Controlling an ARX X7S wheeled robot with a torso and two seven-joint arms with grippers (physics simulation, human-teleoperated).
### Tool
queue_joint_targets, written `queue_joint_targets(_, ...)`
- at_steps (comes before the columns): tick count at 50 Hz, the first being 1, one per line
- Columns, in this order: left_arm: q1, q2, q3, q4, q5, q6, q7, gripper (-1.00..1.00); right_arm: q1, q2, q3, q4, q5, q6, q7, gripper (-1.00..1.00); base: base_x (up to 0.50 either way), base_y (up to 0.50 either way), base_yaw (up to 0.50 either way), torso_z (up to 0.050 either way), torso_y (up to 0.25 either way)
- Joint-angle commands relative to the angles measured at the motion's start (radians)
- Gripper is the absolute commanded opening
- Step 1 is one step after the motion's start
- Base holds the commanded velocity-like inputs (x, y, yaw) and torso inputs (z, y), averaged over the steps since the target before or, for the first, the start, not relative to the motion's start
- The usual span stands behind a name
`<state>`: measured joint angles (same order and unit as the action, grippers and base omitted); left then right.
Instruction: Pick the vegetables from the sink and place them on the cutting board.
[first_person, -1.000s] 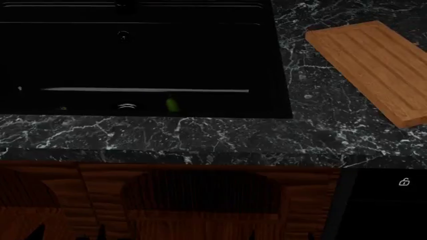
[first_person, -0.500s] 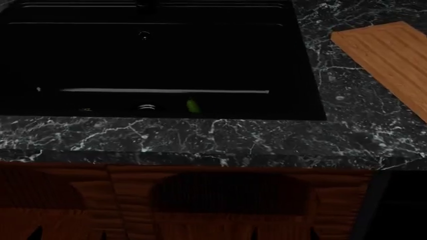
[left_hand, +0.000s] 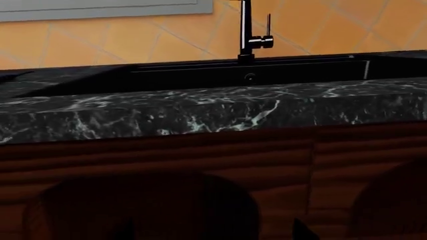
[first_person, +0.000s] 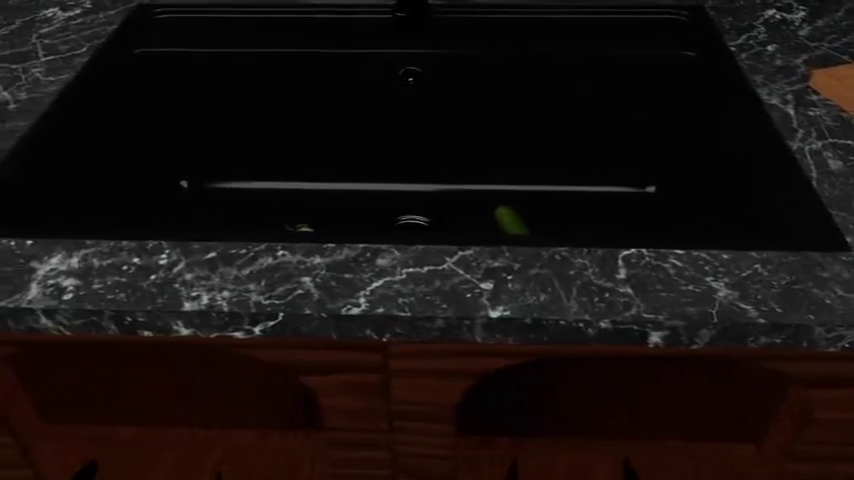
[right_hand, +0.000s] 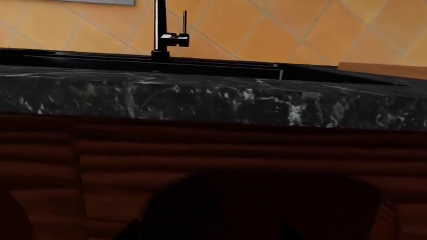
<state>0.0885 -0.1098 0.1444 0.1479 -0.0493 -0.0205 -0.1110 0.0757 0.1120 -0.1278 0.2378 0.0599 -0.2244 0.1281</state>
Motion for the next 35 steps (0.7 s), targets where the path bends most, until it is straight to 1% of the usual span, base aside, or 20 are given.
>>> queue_joint_targets(1, -0.025, -0.003, 0.008, -0.031, 0.055, -0.006, -0.008, 1.00, -0.023, -0.003, -0.030, -0.127, -0.112, 0.141, 0.034, 1.00, 0.04, 0.50, 0.00, 0.000, 0.000)
queue_joint_targets(2, -0.018, -0.010, 0.016, -0.015, 0.079, -0.015, -0.017, 1.00, -0.029, -0.007, -0.030, -0.218, -0.127, 0.260, 0.042, 1.00, 0.00, 0.00, 0.00, 0.000, 0.000)
queue_joint_targets(3, -0.007, -0.026, 0.034, 0.038, 0.158, -0.037, -0.045, 1.00, -0.032, -0.005, -0.029, -0.340, -0.117, 0.379, 0.023, 1.00, 0.00, 0.00, 0.00, 0.000, 0.000)
queue_joint_targets(4, 0.012, -0.038, 0.023, 0.108, 0.130, 0.007, -0.034, 1.00, -0.042, 0.003, -0.058, -0.490, -0.154, 0.500, 0.009, 1.00, 0.00, 0.00, 0.00, 0.035, 0.000)
queue_joint_targets(6, -0.033, -0.075, 0.044, 0.291, 0.204, -0.137, 0.012, 1.00, 0.007, 0.011, -0.067, -0.745, -0.153, 0.734, -0.045, 1.00, 0.00, 0.00, 0.00, 0.050, 0.000)
queue_joint_targets(7, -0.044, -0.078, 0.045, 0.339, 0.210, -0.177, 0.023, 1.00, 0.032, 0.009, -0.071, -0.803, -0.161, 0.803, -0.050, 1.00, 0.00, 0.00, 0.00, 0.050, 0.000)
queue_joint_targets(8, -0.087, -0.088, 0.055, 0.420, 0.237, -0.253, 0.052, 1.00, 0.097, 0.005, -0.066, -0.871, -0.160, 0.927, -0.070, 1.00, 0.00, 0.00, 0.00, 0.050, 0.000)
queue_joint_targets(10, -0.168, -0.092, 0.063, 0.497, 0.245, -0.356, 0.098, 1.00, 0.186, 0.009, -0.061, -0.921, -0.150, 1.015, -0.098, 1.00, 0.00, 0.00, 0.00, 0.050, 0.000)
queue_joint_targets(12, -0.317, -0.085, 0.066, 0.557, 0.253, -0.520, 0.159, 1.00, 0.374, 0.033, -0.107, -0.967, -0.192, 1.208, -0.127, 1.00, 0.00, 0.00, 0.00, 0.050, 0.000)
queue_joint_targets(13, -0.349, -0.083, 0.066, 0.568, 0.255, -0.559, 0.171, 1.00, 0.416, 0.036, -0.117, -0.978, -0.197, 1.249, -0.136, 1.00, 0.00, 0.00, 0.00, 0.050, 0.000)
queue_joint_targets(14, -0.427, -0.080, 0.067, 0.588, 0.266, -0.648, 0.194, 1.00, 0.505, 0.039, -0.113, -0.978, -0.194, 1.311, -0.158, 1.00, 0.00, 0.00, 0.00, 0.050, 0.000)
queue_joint_targets(16, -0.556, -0.087, 0.078, 0.587, 0.297, -0.740, 0.218, 1.00, 0.655, 0.053, -0.122, -0.952, -0.198, 1.415, -0.188, 1.00, 0.00, 0.00, 0.00, 0.050, 0.000)
queue_joint_targets(18, -0.655, -0.086, 0.077, 0.570, 0.296, -0.807, 0.248, 1.00, 0.761, 0.068, -0.128, -0.906, -0.193, 1.457, -0.214, 1.00, 0.00, 0.00, 0.00, 0.050, 0.000)
queue_joint_targets(22, -0.804, -0.109, 0.082, 0.476, 0.293, -0.856, 0.287, 1.00, 0.891, 0.095, -0.129, -0.775, -0.175, 1.466, -0.255, 1.00, 0.00, 0.00, 0.00, 0.050, 0.000)
queue_joint_targets(23, -0.845, -0.116, 0.079, 0.435, 0.289, -0.864, 0.298, 1.00, 0.930, 0.115, -0.157, -0.738, -0.182, 1.477, -0.263, 1.00, 0.00, 0.00, 0.00, 0.050, 0.000)
queue_joint_targets(27, -0.939, -0.141, 0.093, 0.288, 0.286, -0.875, 0.322, 1.00, 1.008, 0.135, -0.185, -0.610, -0.172, 1.456, -0.290, 1.00, 0.00, 0.00, 0.00, 0.050, 0.000)
queue_joint_targets(31, -1.041, -0.142, 0.101, 0.120, 0.276, -0.853, 0.329, 1.00, 1.067, 0.141, -0.189, -0.427, -0.158, 1.345, -0.300, 1.00, 0.00, 0.00, 0.00, 0.050, 0.000)
queue_joint_targets(33, -1.082, -0.117, 0.076, 0.038, 0.269, -0.899, 0.314, 1.00, 1.079, 0.147, -0.196, -0.386, -0.162, 1.326, -0.298, 1.00, 0.39, 0.00, 0.00, 0.050, 0.000)
queue_joint_targets(34, -1.087, -0.109, 0.059, 0.010, 0.254, -0.887, 0.314, 1.00, 1.083, 0.153, -0.200, -0.382, -0.158, 1.332, -0.309, 1.00, 0.50, 0.00, 0.00, 0.050, 0.000)
queue_joint_targets(35, -1.098, -0.110, 0.069, -0.015, 0.256, -0.901, 0.318, 1.00, 1.080, 0.153, -0.194, -0.387, -0.149, 1.343, -0.319, 1.00, 0.50, 0.00, 0.00, 0.008, 0.000)
